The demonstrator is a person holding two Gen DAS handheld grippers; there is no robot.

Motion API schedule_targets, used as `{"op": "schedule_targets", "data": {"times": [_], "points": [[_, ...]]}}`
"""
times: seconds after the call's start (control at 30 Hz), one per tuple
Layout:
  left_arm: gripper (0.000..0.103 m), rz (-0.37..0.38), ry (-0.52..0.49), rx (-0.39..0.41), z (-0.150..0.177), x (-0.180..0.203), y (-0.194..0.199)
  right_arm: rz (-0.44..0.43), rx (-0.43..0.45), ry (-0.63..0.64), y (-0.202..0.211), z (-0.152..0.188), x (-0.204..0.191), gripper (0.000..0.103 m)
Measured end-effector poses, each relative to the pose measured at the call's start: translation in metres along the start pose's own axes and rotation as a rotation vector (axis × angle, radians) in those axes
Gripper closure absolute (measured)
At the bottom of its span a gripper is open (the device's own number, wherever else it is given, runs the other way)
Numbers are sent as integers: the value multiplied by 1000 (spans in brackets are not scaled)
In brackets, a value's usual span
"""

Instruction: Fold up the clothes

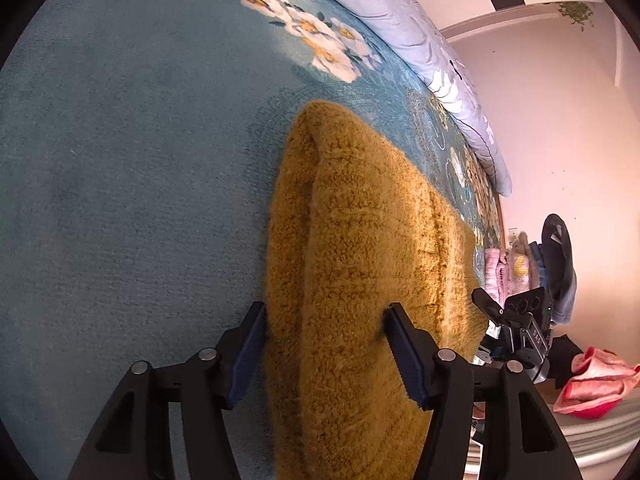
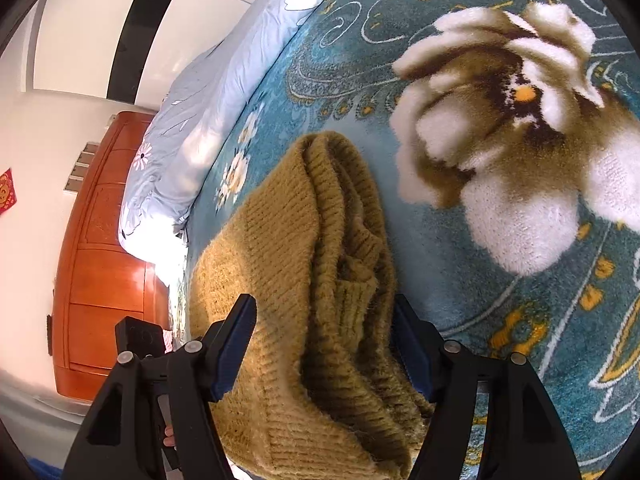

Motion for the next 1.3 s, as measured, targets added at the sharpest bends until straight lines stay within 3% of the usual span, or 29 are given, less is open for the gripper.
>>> {"op": "schedule_targets", "data": {"times": [0.17,0.23,0.33,0.43,0.67,0.83,1.0,1.2,1.3], "points": [[41,-25,-17,14,4,6,0,-5,-7,3,-4,0,-5,36],[45,-39,-27,25,6,9,-2,2,-10,-4,-5,0,-4,54],[62,-47,-45,40,9,16,-1,-3,-8,-3,-2,1,-9,61],[70,-63,-82,45,10,27,5,-4,1,17,3,2,-19,64],[72,-32,-199,71,13,73,22,8,40,120,39,6,-56,65],[72,22,-292,80,11,123,29,14,109,164,97,8,-71,65],[72,88,-462,112,8,204,38,60,206,239,182,8,-99,65],[72,221,-597,101,-6,308,32,191,340,306,300,5,-126,65],[72,247,-691,93,-8,369,19,266,379,313,354,4,-128,65]]}}
Point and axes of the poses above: each gripper's, at about its wrist camera, not at the fingertips, and y roughly against the way its jaws point, x to its right, z to its underside, the point moved 3 cm from there along -y, roughly the way its jaws point, and after that the axes turned 15 degrees about -x, right-handed, at the moved point
